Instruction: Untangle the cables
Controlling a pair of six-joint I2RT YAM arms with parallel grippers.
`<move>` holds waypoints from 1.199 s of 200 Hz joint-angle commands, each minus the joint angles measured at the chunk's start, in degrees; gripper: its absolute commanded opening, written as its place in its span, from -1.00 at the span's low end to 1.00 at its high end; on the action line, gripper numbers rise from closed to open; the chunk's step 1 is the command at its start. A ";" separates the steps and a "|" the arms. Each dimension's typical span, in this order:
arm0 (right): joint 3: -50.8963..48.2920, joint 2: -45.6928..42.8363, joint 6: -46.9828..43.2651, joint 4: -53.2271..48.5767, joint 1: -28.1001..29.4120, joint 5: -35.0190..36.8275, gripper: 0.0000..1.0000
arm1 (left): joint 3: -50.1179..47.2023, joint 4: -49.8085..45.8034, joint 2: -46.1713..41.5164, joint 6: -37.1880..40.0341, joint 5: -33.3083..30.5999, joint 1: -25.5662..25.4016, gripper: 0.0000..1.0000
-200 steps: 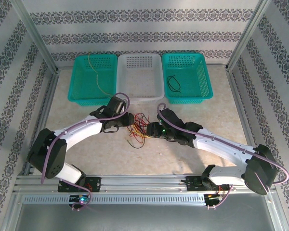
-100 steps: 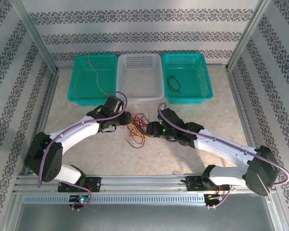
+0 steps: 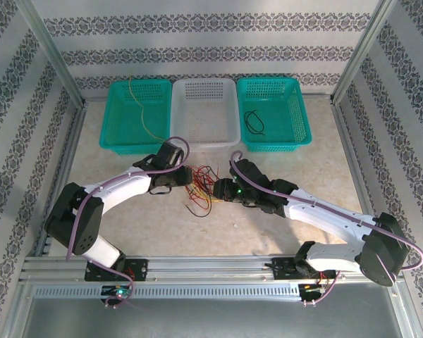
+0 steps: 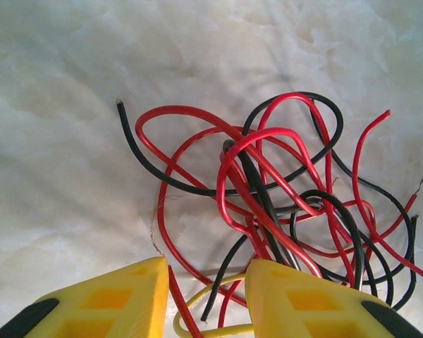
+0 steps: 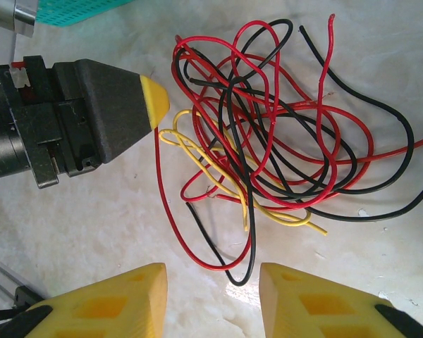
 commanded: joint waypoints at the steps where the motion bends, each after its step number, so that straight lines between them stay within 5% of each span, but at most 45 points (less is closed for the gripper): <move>1: 1.39 -0.12 0.83 0.14 0.78 0.94 -0.20 | -1.52 -1.15 -2.73 -0.84 -0.61 0.65 -0.23; 32: 2.04 0.80 0.60 0.34 0.79 0.75 -0.20 | -3.37 -2.31 -6.12 -2.07 -2.54 0.89 -0.09; 131: 3.33 3.50 -0.15 0.43 1.13 0.05 -0.21 | -5.16 1.05 -6.89 -4.77 0.72 0.97 -0.10; 240: 18.74 24.57 -6.49 -9.39 -4.34 1.70 -0.34 | 0.12 0.81 -7.26 -4.46 2.58 1.39 -0.14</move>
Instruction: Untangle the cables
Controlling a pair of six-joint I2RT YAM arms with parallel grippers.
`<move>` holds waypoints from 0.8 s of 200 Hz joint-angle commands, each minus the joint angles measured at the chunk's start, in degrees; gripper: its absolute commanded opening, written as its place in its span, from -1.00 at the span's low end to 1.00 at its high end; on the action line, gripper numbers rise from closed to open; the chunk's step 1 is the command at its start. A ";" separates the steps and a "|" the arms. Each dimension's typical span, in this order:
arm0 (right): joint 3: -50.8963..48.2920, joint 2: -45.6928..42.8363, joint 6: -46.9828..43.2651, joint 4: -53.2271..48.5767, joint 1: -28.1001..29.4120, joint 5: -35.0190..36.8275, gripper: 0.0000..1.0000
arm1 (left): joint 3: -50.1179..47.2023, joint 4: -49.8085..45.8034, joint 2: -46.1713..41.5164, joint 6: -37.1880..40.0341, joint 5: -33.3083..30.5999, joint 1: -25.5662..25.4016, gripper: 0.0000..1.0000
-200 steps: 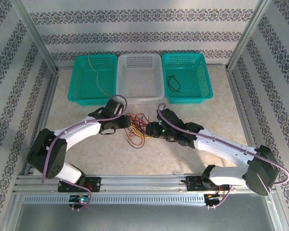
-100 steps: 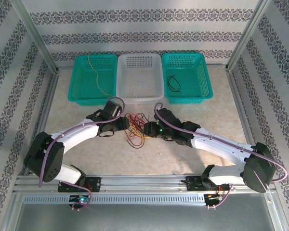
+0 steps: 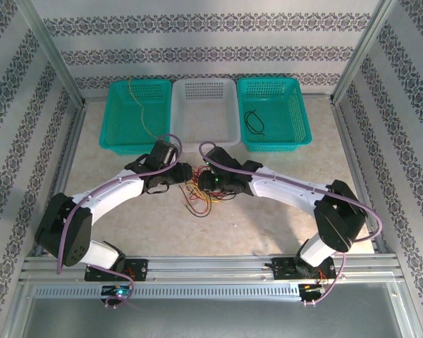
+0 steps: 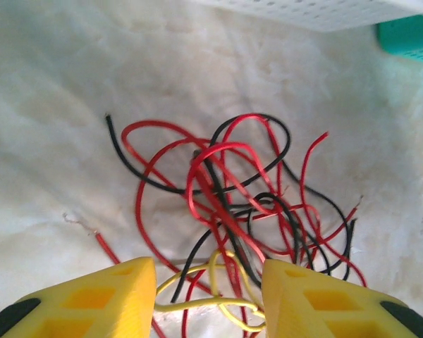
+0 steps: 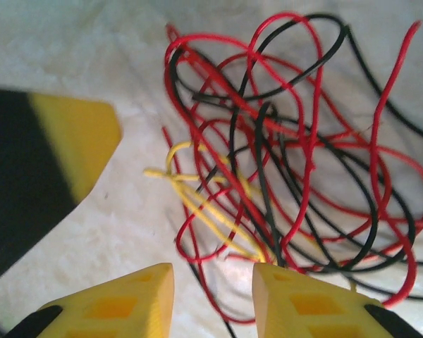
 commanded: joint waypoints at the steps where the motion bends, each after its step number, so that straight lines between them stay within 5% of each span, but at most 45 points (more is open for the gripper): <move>1: 2.18 1.94 -1.82 -5.12 -2.96 2.57 -0.34 | 0.79 0.32 -1.60 -0.45 0.51 0.66 -0.14; 47: 0.45 3.77 -1.85 -5.67 -6.68 0.19 -0.35 | -2.20 0.34 -3.77 -0.07 0.81 0.87 -0.14; 160: -3.27 7.50 5.01 -7.06 -4.05 3.17 -0.30 | -1.78 4.21 -4.03 -1.88 6.02 0.68 -0.14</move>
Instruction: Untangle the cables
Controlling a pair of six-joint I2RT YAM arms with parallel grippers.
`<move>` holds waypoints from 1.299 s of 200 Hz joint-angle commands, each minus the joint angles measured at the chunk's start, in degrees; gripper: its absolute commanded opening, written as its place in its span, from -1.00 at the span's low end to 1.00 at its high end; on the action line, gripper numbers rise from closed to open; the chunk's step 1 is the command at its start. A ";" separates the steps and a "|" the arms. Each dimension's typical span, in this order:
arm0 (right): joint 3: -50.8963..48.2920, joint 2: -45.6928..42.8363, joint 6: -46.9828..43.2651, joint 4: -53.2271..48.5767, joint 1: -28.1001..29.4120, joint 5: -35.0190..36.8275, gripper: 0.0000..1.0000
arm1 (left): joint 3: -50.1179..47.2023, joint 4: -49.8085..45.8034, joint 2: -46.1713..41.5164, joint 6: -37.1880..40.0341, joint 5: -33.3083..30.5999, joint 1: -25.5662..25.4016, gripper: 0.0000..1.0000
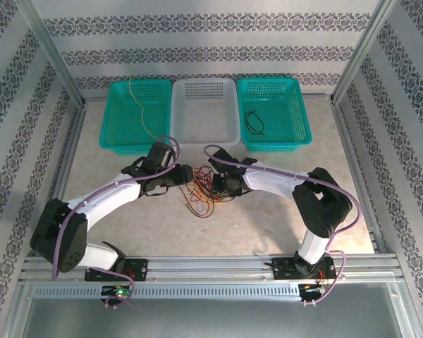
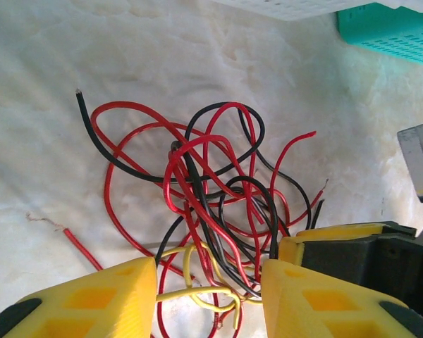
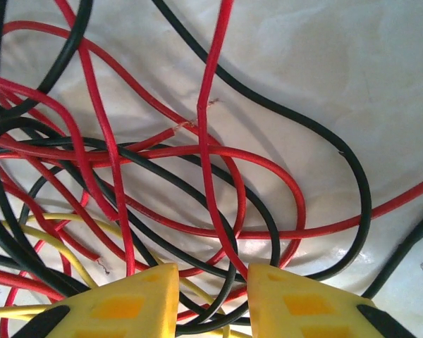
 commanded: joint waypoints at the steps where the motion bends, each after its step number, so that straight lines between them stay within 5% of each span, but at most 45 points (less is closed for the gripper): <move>1: -1.30 -0.36 1.61 -2.43 0.77 2.72 -0.30 | 0.99 1.99 -1.08 -0.88 1.59 0.66 -0.14; 134: -5.89 -7.00 0.93 -3.71 -0.10 6.17 -0.22 | -0.16 4.49 2.34 -1.87 2.16 -1.34 0.02; 188: -5.92 -2.36 0.61 2.06 -0.75 0.70 -0.34 | -0.43 5.63 3.16 -2.59 2.57 -2.10 0.02; 228: -4.38 -3.34 -0.83 0.42 -0.68 1.57 -0.89 | 0.18 4.79 2.12 -2.01 2.54 -2.63 0.02; 260: -4.99 -13.74 -4.45 -3.94 -0.14 5.67 -1.00 | 1.94 4.42 1.25 0.36 2.47 -4.07 0.07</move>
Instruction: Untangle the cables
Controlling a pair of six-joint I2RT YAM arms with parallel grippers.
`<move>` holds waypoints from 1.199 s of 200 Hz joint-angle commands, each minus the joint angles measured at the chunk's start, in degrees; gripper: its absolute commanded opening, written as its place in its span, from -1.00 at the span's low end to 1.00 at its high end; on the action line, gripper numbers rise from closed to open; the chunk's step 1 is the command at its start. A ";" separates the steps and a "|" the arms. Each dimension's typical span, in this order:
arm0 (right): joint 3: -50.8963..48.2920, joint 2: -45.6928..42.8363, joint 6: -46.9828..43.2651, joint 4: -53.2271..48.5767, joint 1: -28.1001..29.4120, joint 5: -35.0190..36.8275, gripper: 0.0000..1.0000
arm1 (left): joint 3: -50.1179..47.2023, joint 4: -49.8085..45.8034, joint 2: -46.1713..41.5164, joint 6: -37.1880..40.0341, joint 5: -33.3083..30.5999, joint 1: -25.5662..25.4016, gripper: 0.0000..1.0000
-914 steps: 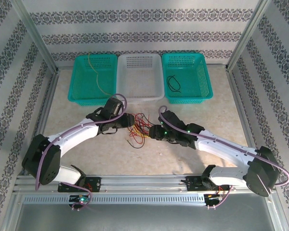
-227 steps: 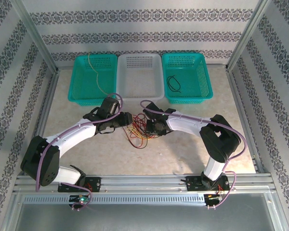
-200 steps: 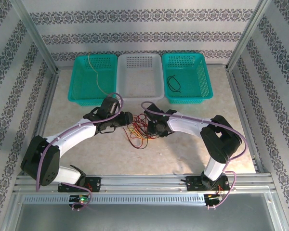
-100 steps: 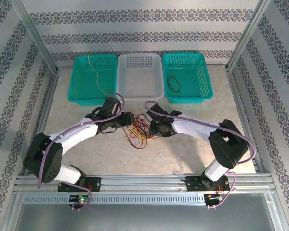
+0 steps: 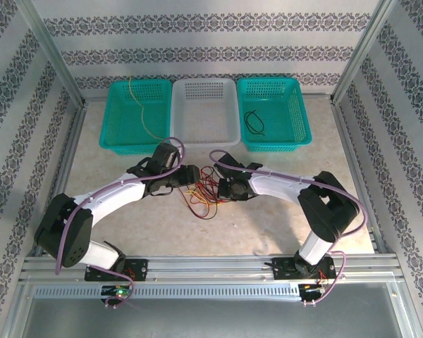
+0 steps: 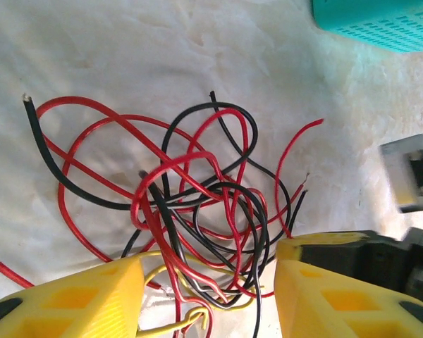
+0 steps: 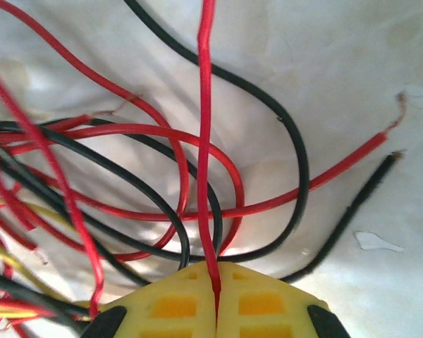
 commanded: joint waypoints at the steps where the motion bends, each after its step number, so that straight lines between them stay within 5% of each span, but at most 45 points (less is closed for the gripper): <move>1: 0.57 -9.01 -3.66 -4.51 0.42 4.02 -1.00 | 2.04 0.42 -1.33 2.16 0.37 -1.94 0.08; 69: 3.73 -31.26 -10.49 -10.00 3.22 7.23 -1.00 | 6.36 5.68 6.79 -0.56 0.42 -9.33 0.12; 117: 14.18 -40.94 -15.44 -12.44 4.08 9.51 -1.00 | 2.95 10.40 12.51 -3.94 0.02 -9.88 -0.03; 240: 40.29 -40.89 -28.15 -12.94 3.12 17.59 -1.00 | -2.92 12.78 13.26 -5.51 -0.24 -9.87 -0.11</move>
